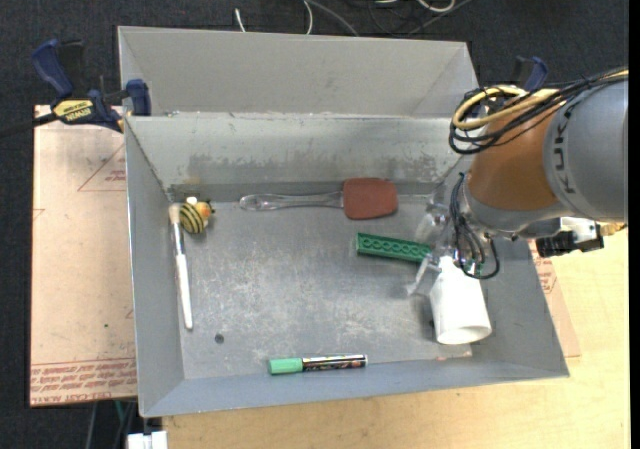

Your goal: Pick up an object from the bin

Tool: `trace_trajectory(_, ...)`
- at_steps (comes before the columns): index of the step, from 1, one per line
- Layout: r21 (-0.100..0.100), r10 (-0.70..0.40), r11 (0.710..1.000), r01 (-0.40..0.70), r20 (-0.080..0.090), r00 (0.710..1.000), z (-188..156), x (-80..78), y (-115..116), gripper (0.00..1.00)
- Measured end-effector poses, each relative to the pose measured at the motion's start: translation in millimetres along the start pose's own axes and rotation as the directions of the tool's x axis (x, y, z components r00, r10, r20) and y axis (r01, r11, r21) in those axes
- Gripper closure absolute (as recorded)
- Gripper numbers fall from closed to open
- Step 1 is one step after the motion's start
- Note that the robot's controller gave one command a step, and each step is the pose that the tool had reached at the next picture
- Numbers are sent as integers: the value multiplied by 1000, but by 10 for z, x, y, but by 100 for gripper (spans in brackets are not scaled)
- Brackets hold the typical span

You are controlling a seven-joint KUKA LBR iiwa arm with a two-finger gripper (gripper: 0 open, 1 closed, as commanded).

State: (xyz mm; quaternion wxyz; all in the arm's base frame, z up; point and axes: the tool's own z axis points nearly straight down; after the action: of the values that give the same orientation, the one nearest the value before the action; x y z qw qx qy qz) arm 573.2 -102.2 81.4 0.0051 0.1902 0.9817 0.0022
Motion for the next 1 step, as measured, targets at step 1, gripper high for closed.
trace_trajectory(1,-1,85,996,-85,1,996,51,-13,-18,0)
